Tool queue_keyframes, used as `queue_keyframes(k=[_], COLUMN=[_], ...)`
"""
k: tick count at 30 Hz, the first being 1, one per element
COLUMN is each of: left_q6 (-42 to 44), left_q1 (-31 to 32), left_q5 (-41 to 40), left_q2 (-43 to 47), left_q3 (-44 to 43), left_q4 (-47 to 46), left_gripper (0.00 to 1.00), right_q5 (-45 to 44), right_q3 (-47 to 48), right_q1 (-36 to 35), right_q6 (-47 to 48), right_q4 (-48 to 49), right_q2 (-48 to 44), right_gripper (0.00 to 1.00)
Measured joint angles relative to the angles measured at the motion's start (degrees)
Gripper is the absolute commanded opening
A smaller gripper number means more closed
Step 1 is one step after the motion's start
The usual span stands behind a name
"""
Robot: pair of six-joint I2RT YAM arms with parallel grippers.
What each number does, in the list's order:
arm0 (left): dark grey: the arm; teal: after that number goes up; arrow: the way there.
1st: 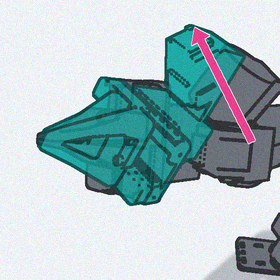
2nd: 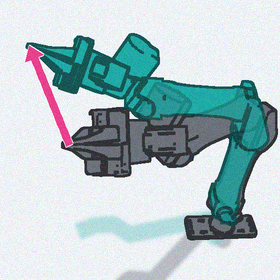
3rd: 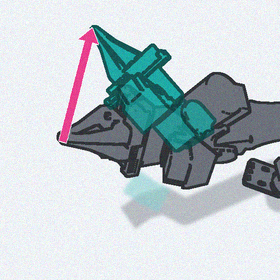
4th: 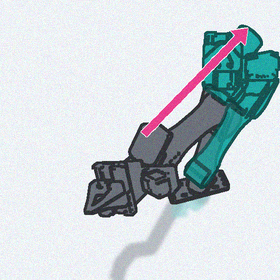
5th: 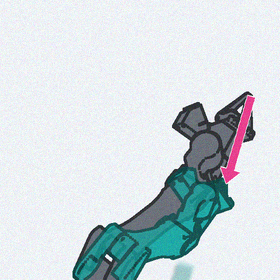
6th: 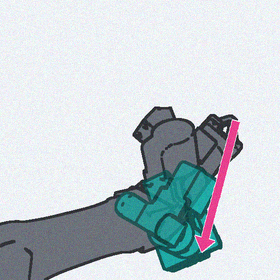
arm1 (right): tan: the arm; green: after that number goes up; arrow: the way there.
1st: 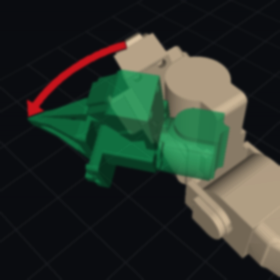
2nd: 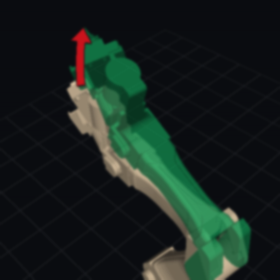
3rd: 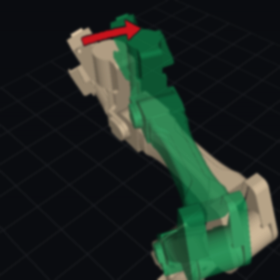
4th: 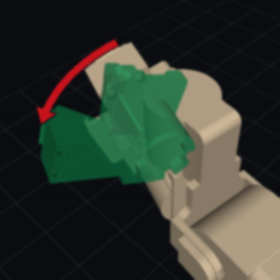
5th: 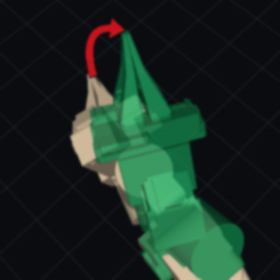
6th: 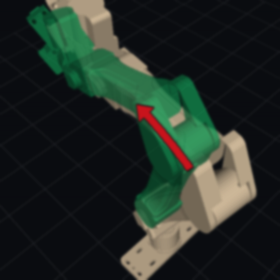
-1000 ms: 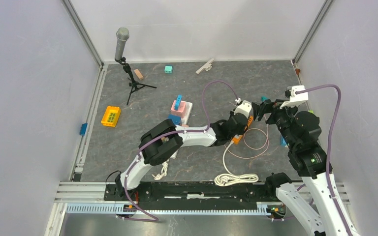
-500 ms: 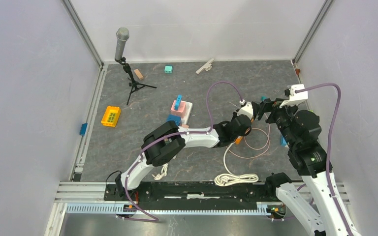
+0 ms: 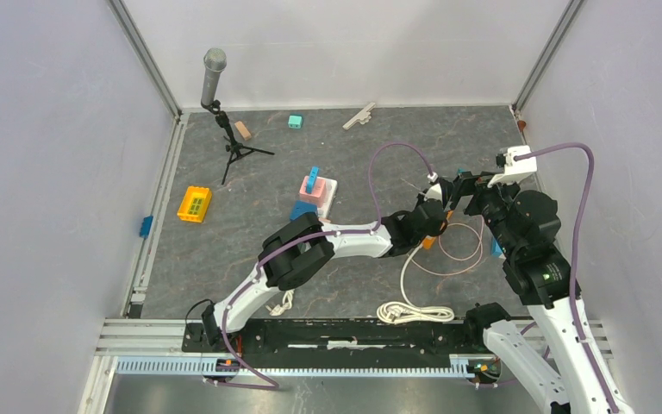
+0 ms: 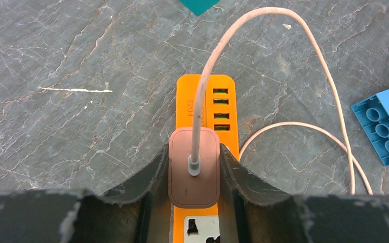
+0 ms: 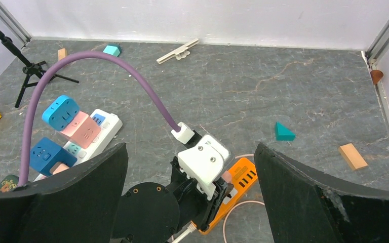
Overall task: Insert the plug
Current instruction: Insert the plug into the socket.
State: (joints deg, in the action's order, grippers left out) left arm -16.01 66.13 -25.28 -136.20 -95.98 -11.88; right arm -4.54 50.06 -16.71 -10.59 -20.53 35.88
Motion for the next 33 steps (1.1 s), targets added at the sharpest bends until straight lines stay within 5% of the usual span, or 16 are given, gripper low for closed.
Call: queue_keyframes(k=[16, 26, 30, 32, 33], left_q6=[-3.21, -3.67, -3.67, -3.67, -3.67], left_q1=[-4.63, -4.46, -3.74, -3.32, -3.08], left_q5=[8.04, 7.63, 6.14, 5.7, 5.55], left_q2=[7.85, 7.87, 8.79, 10.01, 10.67], left_q3=[13.57, 13.88, 13.97, 14.51, 14.95], left_q4=[-5.86, -6.36, -4.72, -3.78, -2.95], left_gripper=[0.02, 0.02, 0.17, 0.49, 0.57], right_q5=[1.95, 2.69, 2.97, 3.02, 3.04], right_q3=[0.52, 0.52, 0.52, 0.52, 0.52], right_q1=[0.02, 0.02, 0.02, 0.02, 0.02], right_q6=[-0.02, -0.02, -0.04, -0.07, -0.07], right_q4=[0.35, 0.81, 0.83, 0.98, 1.16], right_q2=[0.26, 0.61, 0.61, 0.61, 0.61], right_gripper=[0.98, 0.98, 0.98, 0.98, 0.98])
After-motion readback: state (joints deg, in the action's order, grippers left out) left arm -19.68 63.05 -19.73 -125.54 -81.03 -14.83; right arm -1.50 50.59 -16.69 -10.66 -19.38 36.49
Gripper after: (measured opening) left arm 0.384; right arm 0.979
